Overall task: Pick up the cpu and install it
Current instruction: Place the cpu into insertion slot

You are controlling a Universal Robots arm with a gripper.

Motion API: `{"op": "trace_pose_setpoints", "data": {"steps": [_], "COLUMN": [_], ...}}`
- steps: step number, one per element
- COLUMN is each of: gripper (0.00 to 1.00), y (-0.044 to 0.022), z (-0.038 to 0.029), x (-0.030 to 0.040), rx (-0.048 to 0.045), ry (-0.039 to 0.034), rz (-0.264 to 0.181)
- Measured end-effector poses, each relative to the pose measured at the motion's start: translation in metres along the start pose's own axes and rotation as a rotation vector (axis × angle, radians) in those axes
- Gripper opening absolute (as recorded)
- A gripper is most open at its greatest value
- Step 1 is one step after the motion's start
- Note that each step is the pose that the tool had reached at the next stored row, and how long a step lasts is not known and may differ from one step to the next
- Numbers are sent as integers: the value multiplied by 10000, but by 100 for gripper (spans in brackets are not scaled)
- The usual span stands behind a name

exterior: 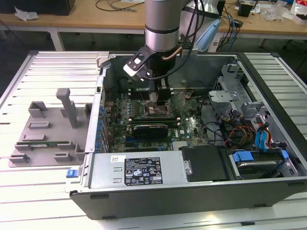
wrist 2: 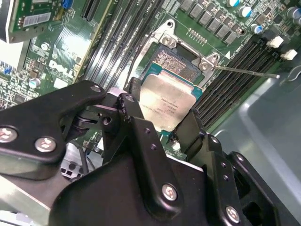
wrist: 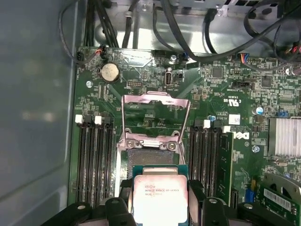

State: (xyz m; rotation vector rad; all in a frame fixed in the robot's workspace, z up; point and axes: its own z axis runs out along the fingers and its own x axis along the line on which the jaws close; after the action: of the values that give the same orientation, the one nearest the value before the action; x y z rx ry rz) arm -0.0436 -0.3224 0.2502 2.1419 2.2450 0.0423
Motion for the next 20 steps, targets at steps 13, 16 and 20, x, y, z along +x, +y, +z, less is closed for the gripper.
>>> {"op": "trace_pose_setpoints", "data": {"steps": [13,16,20], "gripper": [55,55,55], "y": [0,-1,-4], "z": [8,40,101], "x": [1,1,1], "rx": [-1,-1,4], "ry": [16,16,-90], "rz": [6,6,0]}}
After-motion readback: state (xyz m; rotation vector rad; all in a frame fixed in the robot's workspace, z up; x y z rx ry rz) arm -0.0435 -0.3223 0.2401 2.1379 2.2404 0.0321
